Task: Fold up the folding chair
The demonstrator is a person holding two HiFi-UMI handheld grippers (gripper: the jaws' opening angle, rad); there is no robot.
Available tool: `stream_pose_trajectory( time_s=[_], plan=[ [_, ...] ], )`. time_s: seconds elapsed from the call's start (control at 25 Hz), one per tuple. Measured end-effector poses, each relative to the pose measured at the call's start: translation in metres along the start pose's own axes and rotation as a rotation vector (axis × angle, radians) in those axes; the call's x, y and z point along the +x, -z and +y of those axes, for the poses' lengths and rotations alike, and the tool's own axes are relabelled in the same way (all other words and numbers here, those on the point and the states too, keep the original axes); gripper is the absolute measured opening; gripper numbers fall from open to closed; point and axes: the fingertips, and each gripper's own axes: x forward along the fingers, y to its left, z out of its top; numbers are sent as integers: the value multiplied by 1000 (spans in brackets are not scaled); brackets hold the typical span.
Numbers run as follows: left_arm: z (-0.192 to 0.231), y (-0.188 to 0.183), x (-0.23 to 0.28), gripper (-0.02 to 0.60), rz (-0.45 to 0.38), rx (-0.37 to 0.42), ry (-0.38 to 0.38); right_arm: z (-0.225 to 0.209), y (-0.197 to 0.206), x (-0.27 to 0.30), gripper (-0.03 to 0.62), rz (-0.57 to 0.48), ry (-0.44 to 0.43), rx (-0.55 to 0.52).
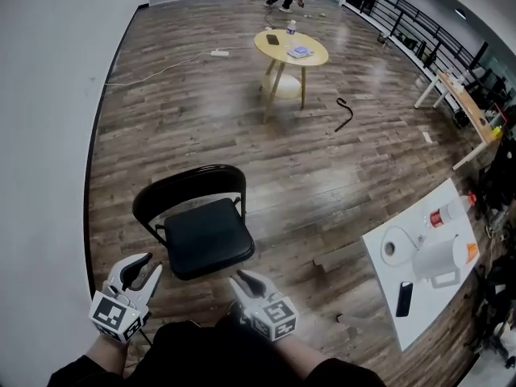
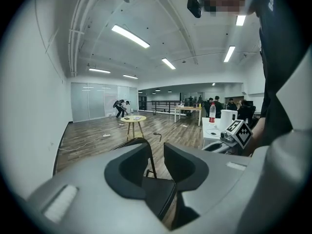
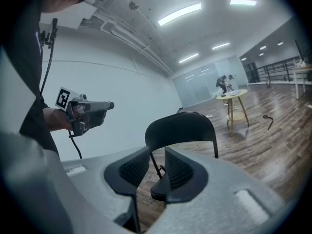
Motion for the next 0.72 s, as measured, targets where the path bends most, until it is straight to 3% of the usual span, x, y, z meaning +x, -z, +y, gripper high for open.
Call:
stream_pose_trajectory(
  time_s=[0.48,0.72],
  plan=[
    [26,-3,18,127,11,41,5,-18,2,16,94,20,14,9],
    [60,-6,29,139,20,96,72,-16,-5,32,95,15,101,39]
  ],
)
